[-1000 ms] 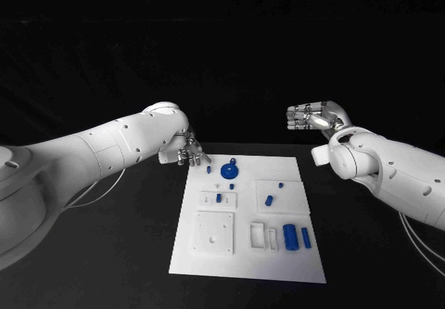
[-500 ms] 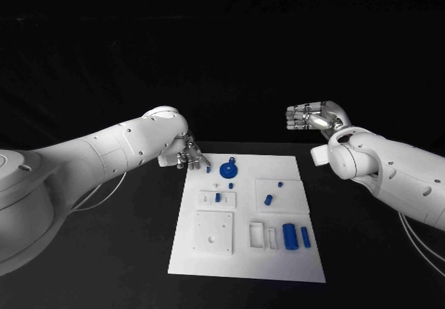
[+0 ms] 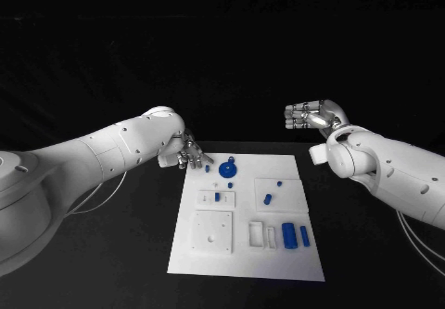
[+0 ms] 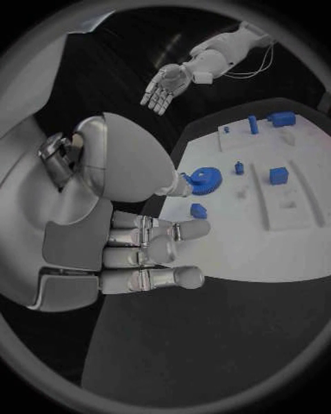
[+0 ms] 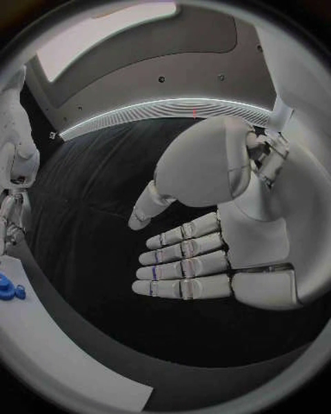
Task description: Assemble the parts on the task board
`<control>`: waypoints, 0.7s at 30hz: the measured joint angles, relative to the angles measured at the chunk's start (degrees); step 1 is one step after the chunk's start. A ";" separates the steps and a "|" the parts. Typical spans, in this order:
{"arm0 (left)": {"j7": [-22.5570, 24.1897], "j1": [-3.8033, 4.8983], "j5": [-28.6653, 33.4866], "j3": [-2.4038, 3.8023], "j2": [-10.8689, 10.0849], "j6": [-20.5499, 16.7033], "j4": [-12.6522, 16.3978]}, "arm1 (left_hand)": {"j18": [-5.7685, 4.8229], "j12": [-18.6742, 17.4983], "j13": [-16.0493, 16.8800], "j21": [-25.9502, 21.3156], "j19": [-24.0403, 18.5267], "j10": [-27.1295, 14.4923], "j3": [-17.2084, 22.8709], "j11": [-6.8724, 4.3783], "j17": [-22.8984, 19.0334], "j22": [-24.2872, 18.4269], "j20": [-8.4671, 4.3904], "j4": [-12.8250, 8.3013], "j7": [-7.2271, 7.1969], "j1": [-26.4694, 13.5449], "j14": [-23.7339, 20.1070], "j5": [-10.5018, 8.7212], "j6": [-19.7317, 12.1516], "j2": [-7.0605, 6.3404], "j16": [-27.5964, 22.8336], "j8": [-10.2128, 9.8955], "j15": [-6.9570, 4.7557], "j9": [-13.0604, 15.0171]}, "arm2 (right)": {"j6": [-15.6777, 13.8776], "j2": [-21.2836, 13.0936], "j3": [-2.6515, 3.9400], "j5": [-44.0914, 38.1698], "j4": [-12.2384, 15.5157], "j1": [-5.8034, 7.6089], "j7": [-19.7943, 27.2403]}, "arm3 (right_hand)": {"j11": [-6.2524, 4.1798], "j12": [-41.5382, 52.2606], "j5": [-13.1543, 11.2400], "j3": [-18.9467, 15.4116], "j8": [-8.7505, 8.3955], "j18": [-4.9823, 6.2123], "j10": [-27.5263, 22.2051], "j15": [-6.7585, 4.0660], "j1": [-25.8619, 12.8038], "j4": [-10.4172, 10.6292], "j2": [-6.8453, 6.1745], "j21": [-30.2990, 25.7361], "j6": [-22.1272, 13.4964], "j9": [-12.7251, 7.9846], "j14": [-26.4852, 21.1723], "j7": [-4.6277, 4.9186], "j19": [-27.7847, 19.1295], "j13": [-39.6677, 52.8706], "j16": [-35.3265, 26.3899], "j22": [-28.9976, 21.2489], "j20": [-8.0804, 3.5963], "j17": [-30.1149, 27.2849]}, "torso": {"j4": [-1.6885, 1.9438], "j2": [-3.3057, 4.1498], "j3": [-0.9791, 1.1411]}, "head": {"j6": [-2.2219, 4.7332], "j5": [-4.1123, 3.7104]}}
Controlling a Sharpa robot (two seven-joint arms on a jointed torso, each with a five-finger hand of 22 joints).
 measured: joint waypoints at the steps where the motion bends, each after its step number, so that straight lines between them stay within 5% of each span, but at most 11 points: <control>1: 0.06 0.00 0.15 0.00 -0.02 -0.07 0.00 | 0.00 0.00 0.00 0.00 0.00 0.00 -0.19 0.00 -0.03 0.00 0.00 -0.55 0.00 0.06 0.00 0.24 0.00 0.42 0.00 0.00 0.00 0.00 | 0.00 0.01 0.00 0.00 -0.01 0.00 0.00 | 0.00 0.00 0.00 0.00 0.00 0.01 0.00 0.00 0.00 0.00 0.00 0.00 0.00 0.00 0.00 0.00 0.00 0.00 0.00 0.00 0.00 0.00 | 0.00 -0.01 0.00 | 0.01 0.00; 5: 0.21 0.00 0.53 0.00 -0.04 -0.14 0.00 | 0.00 0.00 0.06 0.00 0.00 0.00 -1.62 0.00 -0.04 0.00 0.00 -3.49 0.00 0.92 0.00 0.65 0.00 2.70 0.00 0.00 0.00 0.00 | 0.00 0.03 0.00 0.00 -0.05 0.00 -0.01 | 0.00 0.00 0.00 0.00 0.00 0.01 0.00 0.00 0.00 0.00 0.00 0.00 0.00 0.00 0.00 0.00 0.00 0.00 0.00 0.00 0.00 0.00 | -0.01 -0.01 0.00 | 0.01 -0.01; 12: 0.40 -0.01 1.13 0.00 0.04 -0.01 0.02 | 0.00 0.00 0.06 0.00 0.00 0.00 -3.57 0.00 -0.04 -0.01 0.00 -7.78 0.00 3.75 0.00 4.35 0.00 5.74 0.00 0.00 0.00 -0.56 | 0.01 0.07 0.00 0.00 -0.13 0.00 -0.03 | 0.00 0.00 0.00 0.00 0.00 0.01 0.00 0.00 0.00 0.00 0.00 0.00 0.00 0.00 0.00 0.00 0.00 0.00 0.00 0.00 0.00 0.00 | -0.02 0.00 0.00 | 0.01 -0.01; 21: 0.45 -0.02 1.46 -0.02 0.30 0.35 -0.22 | 0.00 0.00 0.05 0.00 0.00 0.00 -4.42 0.00 -0.04 -0.02 0.00 -8.64 0.01 4.26 0.00 4.48 0.00 6.25 0.00 0.00 0.00 -1.02 | 0.01 0.14 0.00 0.00 -0.14 0.00 -0.05 | 0.00 0.00 0.00 0.00 0.00 0.00 0.00 0.00 0.00 0.00 0.00 0.00 0.00 0.00 0.00 0.00 0.00 0.00 0.00 0.00 0.00 0.00 | -0.01 0.04 -0.01 | 0.07 0.01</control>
